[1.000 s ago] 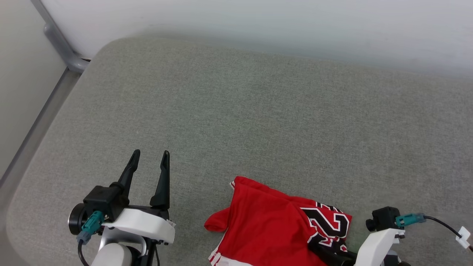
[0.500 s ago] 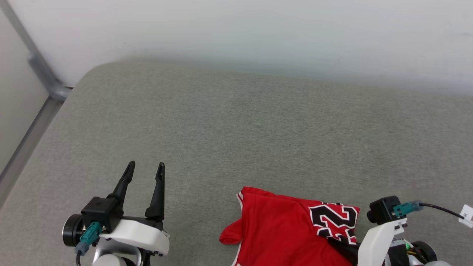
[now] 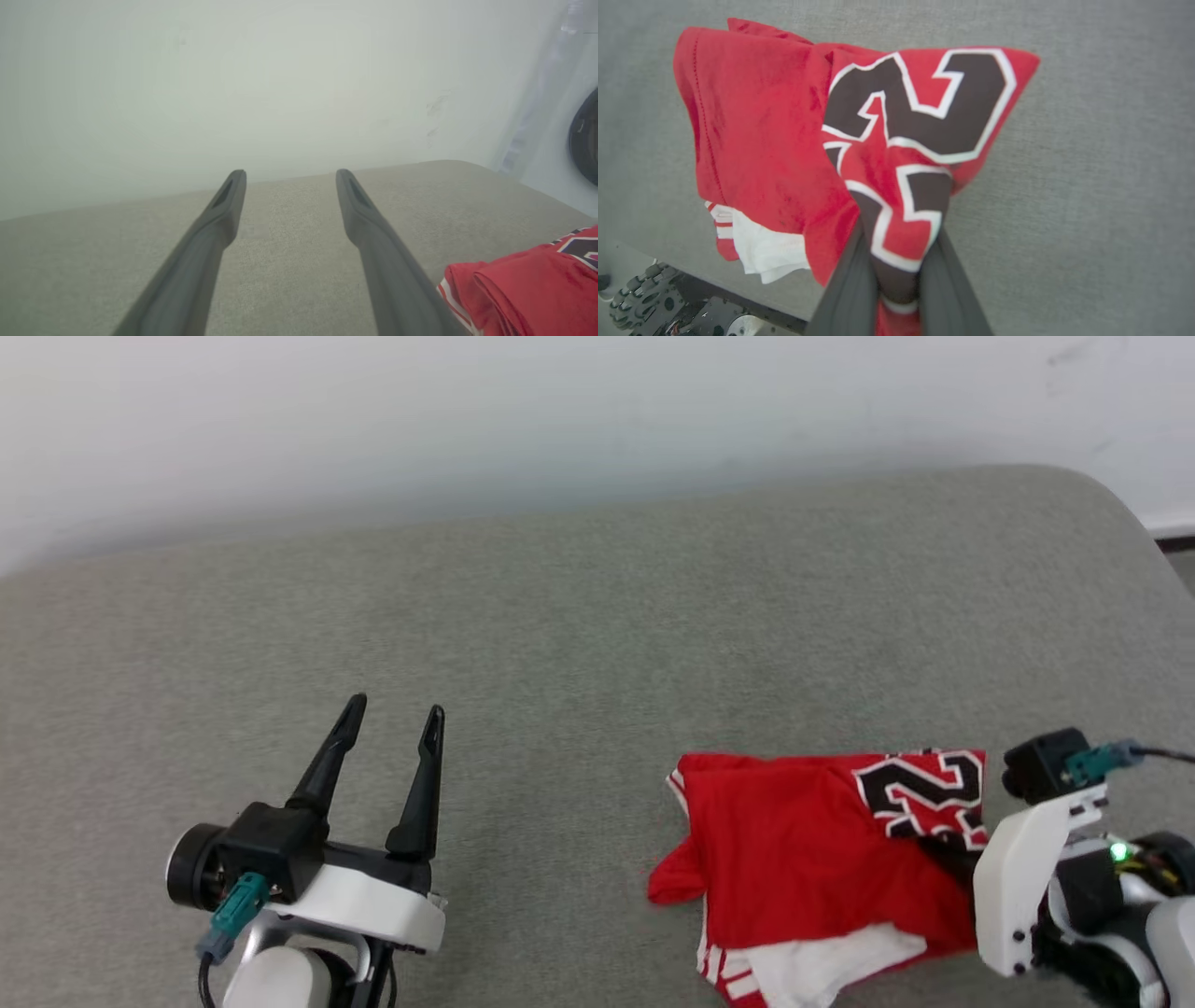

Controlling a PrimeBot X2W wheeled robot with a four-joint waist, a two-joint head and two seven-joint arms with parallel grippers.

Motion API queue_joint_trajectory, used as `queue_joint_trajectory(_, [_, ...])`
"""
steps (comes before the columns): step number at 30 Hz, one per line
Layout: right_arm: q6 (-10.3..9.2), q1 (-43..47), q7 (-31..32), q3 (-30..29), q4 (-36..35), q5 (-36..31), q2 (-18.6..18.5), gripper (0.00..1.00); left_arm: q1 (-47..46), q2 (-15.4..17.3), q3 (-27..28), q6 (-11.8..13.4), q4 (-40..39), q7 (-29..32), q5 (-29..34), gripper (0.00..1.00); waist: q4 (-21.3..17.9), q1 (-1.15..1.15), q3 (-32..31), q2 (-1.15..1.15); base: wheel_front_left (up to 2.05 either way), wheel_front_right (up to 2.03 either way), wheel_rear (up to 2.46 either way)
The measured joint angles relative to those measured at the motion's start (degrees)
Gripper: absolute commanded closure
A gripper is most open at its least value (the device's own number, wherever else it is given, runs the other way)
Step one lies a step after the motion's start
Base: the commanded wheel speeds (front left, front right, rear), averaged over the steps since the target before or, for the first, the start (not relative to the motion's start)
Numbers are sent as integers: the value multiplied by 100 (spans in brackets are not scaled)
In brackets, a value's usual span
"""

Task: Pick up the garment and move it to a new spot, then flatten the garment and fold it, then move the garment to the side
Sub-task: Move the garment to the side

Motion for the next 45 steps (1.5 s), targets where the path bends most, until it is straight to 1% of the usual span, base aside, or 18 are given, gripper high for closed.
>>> queue_joint_trajectory(5, [1, -789, -221, -98, 263, -254, -112, 100, -378, 148, -58, -43, -276, 35, 101, 0, -418, 1, 545, 0, 0, 0, 0])
queue_joint_trajectory(6, [2, -942, -277, -121, 358, -383, -185, 100, -458, 168, -79, -55, -328, 63, 110, 0, -491, 1, 666, 0, 0, 0, 0])
queue_joint_trajectory(11, [2, -1521, -405, -486, 804, -776, -414, 100, -809, 313, -176, -119, -597, 196, 181, 0, -821, 1, 1272, 0, 0, 0, 0])
queue_joint_trajectory(16, [2, -2075, -498, -1050, 1251, -1149, -675, 100, -1170, 477, -283, -208, -881, 352, 252, 0, -1040, 1, 1872, 0, 0, 0, 0])
queue_joint_trajectory(20, [2, -2405, -644, -1545, 1564, -1495, -906, 100, -1471, 556, -405, -257, -1045, 436, 270, 0, -1099, 2, 2328, 0, 0, 0, 0])
queue_joint_trajectory(21, [2, -2405, -644, -1545, 1564, -1495, -906, 100, -1471, 556, -405, -257, -1045, 436, 270, 0, -1099, 2, 2328, 0, 0, 0, 0])
queue_joint_trajectory(22, [2, -2491, -649, -1682, 1653, -1613, -954, 100, -1537, 572, -433, -259, -1082, 443, 276, 0, -1100, 2, 2437, 0, 0, 0, 0])
queue_joint_trajectory(26, [3, -2747, -828, -2128, 1871, -1933, -993, 100, -1769, 644, -515, -294, -1148, 457, 290, 0, -1057, 2, 2818, 0, 0, 0, 0])
queue_joint_trajectory(27, [2, -2847, -978, -2340, 1951, -2073, -970, 100, -1840, 671, -559, -308, -1160, 450, 289, 0, -1015, 2, 2969, 0, 0, 0, 0])
queue_joint_trajectory(29, [1, -2874, -1031, -2429, 2012, -2131, -929, 100, -1869, 676, -586, -309, -1160, 444, 288, 0, -987, 2, 3029, 0, 0, 0, 0])
queue_joint_trajectory(30, [2, -2874, -1094, -2483, 2070, -2270, -879, 100, -1889, 676, -609, -310, -1158, 430, 283, 0, -955, 2, 3079, 0, 0, 0, 0])
queue_joint_trajectory(31, [2, -2875, -1182, -2575, 2123, -2336, -802, 94, -1912, 675, -622, -311, -1151, 423, 266, 0, -920, 2, 3116, -1, 0, 0, 0])
queue_joint_trajectory(32, [1, -2876, -1259, -2654, 2171, -2401, -730, 72, -1936, 672, -635, -312, -1140, 402, 254, 0, -884, 1, 3142, 0, 0, 0, 0])
queue_joint_trajectory(33, [2, -2876, -1319, -2722, 2223, -2499, -667, 53, -1953, 672, -641, -314, -1126, 387, 246, 0, -852, 1, 3160, 0, 0, 0, 0])
queue_joint_trajectory(34, [2, -2876, -1425, -2822, 2252, -2617, -601, 0, -1957, 671, -645, -314, -1113, 378, 245, 0, -826, 1, 3173, 0, 0, 0, 0])
queue_joint_trajectory(41, [2, -2881, -2193, -3615, 2329, -3463, -240, 0, -1954, 642, -670, -304, -911, 276, 182, 0, -732, 1, 3024, 0, 0, 0, 0])
queue_joint_trajectory(45, [2, -2832, -2624, -3852, 2282, -3787, -124, 0, -1825, 548, -647, -237, -751, 188, 87, 0, -677, 1, 2772, 0, 0, 0, 0])
